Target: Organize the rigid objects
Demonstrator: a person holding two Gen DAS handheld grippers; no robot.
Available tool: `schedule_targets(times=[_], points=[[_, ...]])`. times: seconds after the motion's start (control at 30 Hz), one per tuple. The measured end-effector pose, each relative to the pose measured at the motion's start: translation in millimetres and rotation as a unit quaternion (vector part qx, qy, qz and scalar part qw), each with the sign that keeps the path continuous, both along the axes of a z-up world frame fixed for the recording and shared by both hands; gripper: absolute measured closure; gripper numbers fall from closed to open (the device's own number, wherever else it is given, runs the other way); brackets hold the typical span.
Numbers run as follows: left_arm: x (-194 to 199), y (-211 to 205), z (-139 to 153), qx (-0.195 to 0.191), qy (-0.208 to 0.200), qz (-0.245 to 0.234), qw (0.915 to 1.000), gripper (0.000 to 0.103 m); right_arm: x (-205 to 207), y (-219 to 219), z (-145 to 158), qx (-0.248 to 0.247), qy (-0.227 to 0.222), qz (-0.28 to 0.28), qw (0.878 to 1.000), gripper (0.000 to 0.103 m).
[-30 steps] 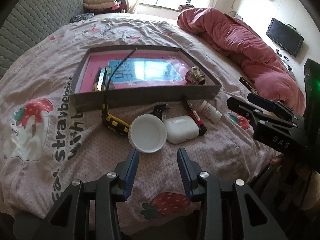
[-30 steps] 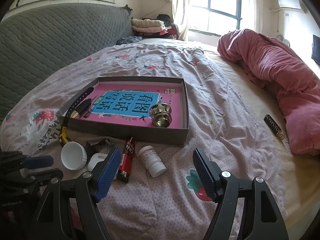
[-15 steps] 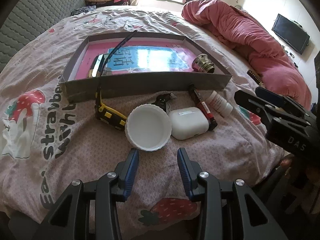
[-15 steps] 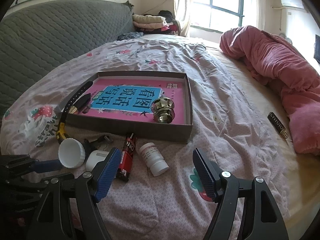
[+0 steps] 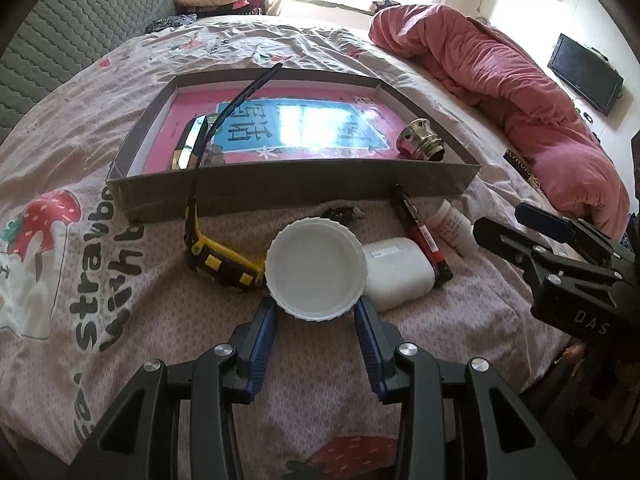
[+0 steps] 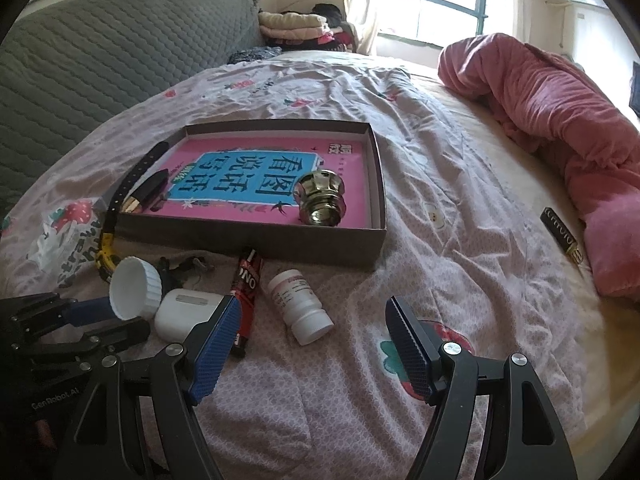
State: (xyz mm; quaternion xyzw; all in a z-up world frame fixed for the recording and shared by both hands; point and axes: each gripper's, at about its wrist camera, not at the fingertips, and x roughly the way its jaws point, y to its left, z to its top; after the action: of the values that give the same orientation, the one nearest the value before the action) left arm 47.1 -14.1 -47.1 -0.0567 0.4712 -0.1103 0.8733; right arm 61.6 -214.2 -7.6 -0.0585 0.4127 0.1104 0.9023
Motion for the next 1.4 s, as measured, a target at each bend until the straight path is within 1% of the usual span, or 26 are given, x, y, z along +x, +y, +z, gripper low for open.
schedule_targets(times=[0.1, 0.3, 0.6, 0.7, 1.0, 1.23, 1.4], points=[[4, 0, -1, -0.003, -0.001, -0.001, 1.0, 0.063, 2, -1, -2, 0.002, 0.003, -0.003, 1.0, 0.027], [10, 7, -2, -0.028, 0.001, 0.001, 0.9996, 0.063, 6, 1, -5, -0.002, 0.006, 0.0, 1.0, 0.027], [16, 13, -2, -0.057, 0.005, 0.001, 0.9984, 0.063, 17, 2, -22, -0.039, 0.034, -0.011, 0.999, 0.028], [18, 13, -1, -0.06, 0.004, 0.0, 0.9982, 0.063, 23, 2, -29, -0.046, 0.043, -0.009, 0.998, 0.028], [25, 10, -1, -0.071, 0.004, -0.008, 0.9974, 0.063, 32, 19, -38, -0.077, 0.038, 0.019, 0.996, 0.028], [32, 0, 2, -0.073, 0.001, -0.009, 0.9973, 0.063, 39, 17, -40, -0.065, 0.045, 0.013, 0.997, 0.028], [37, 3, 4, -0.094, 0.006, 0.003, 0.9955, 0.063, 39, 16, -39, -0.059, 0.047, 0.013, 0.997, 0.028]])
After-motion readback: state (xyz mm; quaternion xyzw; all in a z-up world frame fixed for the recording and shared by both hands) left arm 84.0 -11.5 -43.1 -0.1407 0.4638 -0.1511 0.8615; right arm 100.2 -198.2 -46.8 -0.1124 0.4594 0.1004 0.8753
